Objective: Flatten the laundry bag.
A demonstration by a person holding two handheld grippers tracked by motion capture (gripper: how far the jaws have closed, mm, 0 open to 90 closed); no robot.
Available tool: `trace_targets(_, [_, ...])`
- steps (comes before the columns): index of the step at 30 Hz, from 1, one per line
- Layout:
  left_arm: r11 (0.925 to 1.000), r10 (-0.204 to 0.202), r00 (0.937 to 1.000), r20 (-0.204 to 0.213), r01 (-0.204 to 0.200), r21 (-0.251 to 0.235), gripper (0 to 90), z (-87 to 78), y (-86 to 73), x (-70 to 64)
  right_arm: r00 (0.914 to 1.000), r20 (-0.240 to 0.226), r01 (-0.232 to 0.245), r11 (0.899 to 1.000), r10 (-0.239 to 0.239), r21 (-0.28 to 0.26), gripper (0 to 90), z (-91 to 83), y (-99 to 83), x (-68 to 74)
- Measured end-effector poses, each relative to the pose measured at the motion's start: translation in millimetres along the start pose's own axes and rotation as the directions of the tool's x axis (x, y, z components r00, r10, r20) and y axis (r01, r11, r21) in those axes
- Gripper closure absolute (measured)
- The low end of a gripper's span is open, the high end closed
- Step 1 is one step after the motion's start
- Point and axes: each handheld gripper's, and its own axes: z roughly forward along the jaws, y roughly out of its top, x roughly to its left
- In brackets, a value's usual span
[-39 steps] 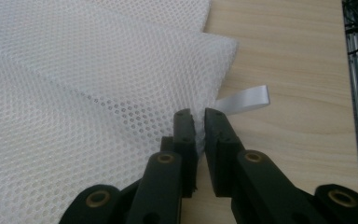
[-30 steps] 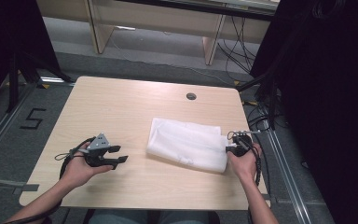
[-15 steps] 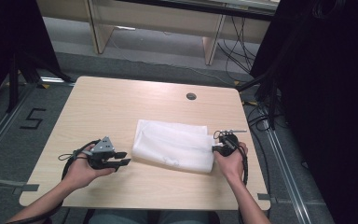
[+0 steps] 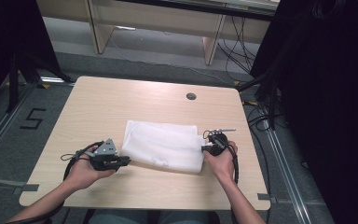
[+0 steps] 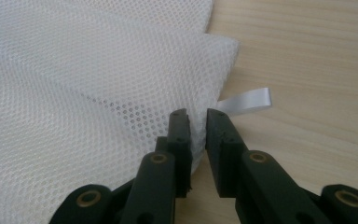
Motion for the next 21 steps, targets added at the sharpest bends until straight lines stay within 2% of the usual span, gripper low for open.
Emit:
trace_targets(2, [0.9999,0.002,1.0000,0.004,-0.002,0.015,82.1,1.0,-0.2,-0.1,1.0000,0.001,0.007,1.000,-0.007,0.001,80.4,2.0,0.9,3.6])
trace_targets(3, [0.9999,0.001,1.0000,-0.006,-0.001,0.010,82.1,1.7,-0.7,-0.9,0.9997,-0.005,-0.024,1.000,0.024,0.002,80.2,1.6,1.2,8.0])
trace_targets(4, [0.9999,0.001,1.0000,-0.008,-0.001,0.013,82.2,1.8,-0.9,-0.8,1.0000,-0.005,0.007,1.000,-0.007,0.010,80.0,2.4,1.7,8.4])
trace_targets(5, [0.9997,0.011,0.9999,-0.011,-0.011,0.020,82.2,1.4,-0.9,0.2,0.9994,-0.010,0.032,0.999,-0.032,-0.016,79.7,4.4,2.3,9.5])
trace_targets(6, [0.9997,0.011,0.9999,-0.011,-0.011,0.020,82.3,1.4,-0.9,0.2,0.9994,-0.010,0.032,0.999,-0.032,-0.016,79.7,4.4,2.3,9.5])
trace_targets(7, [0.9988,0.039,0.9992,-0.006,-0.039,0.030,82.5,0.4,-0.7,2.8,0.9992,-0.025,0.032,0.999,-0.031,0.003,79.3,4.2,3.4,15.0])
trace_targets(8, [0.9988,0.039,0.9992,-0.006,-0.039,0.030,82.5,0.4,-0.7,2.8,0.9992,-0.025,0.032,0.999,-0.031,0.003,79.3,4.2,3.4,15.0])
trace_targets(9, [0.9990,0.035,0.9994,-0.007,-0.035,0.028,82.5,0.4,-0.7,2.9,0.9985,-0.042,0.036,0.999,-0.036,-0.001,78.7,5.1,4.9,20.8])
trace_targets(10, [0.9996,0.011,0.9999,-0.010,-0.011,0.027,82.6,0.5,-1.1,1.7,0.9972,-0.049,0.056,0.998,-0.057,-0.013,77.9,7.0,6.0,22.8])
trace_targets(11, [0.9996,0.015,0.9998,-0.009,-0.015,0.025,82.6,0.4,-0.9,1.7,0.9972,-0.049,0.056,0.998,-0.057,-0.013,77.9,7.0,6.0,22.8])
trace_targets(12, [0.9995,0.025,0.9996,-0.010,-0.025,0.018,82.7,0.8,-0.4,1.4,0.9957,-0.050,0.076,0.997,-0.078,-0.031,74.2,11.4,7.3,28.0])
trace_targets(13, [0.9995,0.025,0.9996,-0.010,-0.025,0.018,82.6,0.8,-0.4,1.4,0.9957,-0.050,0.076,0.997,-0.078,-0.031,74.2,11.4,7.3,28.0])
trace_targets(14, [0.9999,0.013,0.9999,-0.012,-0.013,0.012,82.6,1.2,-0.6,-0.3,0.9954,-0.065,0.070,0.998,-0.070,-0.005,71.0,10.3,8.9,30.4])
trace_targets(15, [0.9995,0.017,0.9998,-0.011,-0.017,0.027,82.6,0.8,-0.6,-0.1,0.9930,-0.054,0.104,0.994,-0.105,-0.028,66.9,12.2,11.4,30.7])
trace_targets(16, [0.9988,0.041,0.9992,-0.002,-0.041,0.028,82.5,1.2,-0.4,1.1,0.9908,-0.047,0.126,0.992,-0.127,-0.021,64.2,11.4,14.7,30.3])
trace_targets(17, [0.9991,0.031,0.9995,-0.011,-0.031,0.030,82.5,3.1,0.1,-0.2,0.9919,-0.038,0.120,0.992,-0.121,-0.022,59.1,9.5,20.8,32.3])
trace_targets(19, [0.9990,0.024,0.9996,-0.012,-0.023,0.037,82.6,4.8,0.8,-1.2,0.9920,-0.042,0.118,0.993,-0.119,-0.023,57.7,9.6,24.4,34.0])
trace_targets(20, [0.9994,0.015,0.9999,0.000,-0.015,0.029,82.8,9.1,2.3,-4.4,0.9843,-0.052,0.166,0.985,-0.169,-0.051,56.5,11.6,32.5,36.0])
trace_targets(21, [0.9994,0.015,0.9999,0.000,-0.015,0.029,83.1,9.1,2.3,-4.4,0.9843,-0.052,0.166,0.985,-0.169,-0.051,56.5,11.6,32.5,36.0])
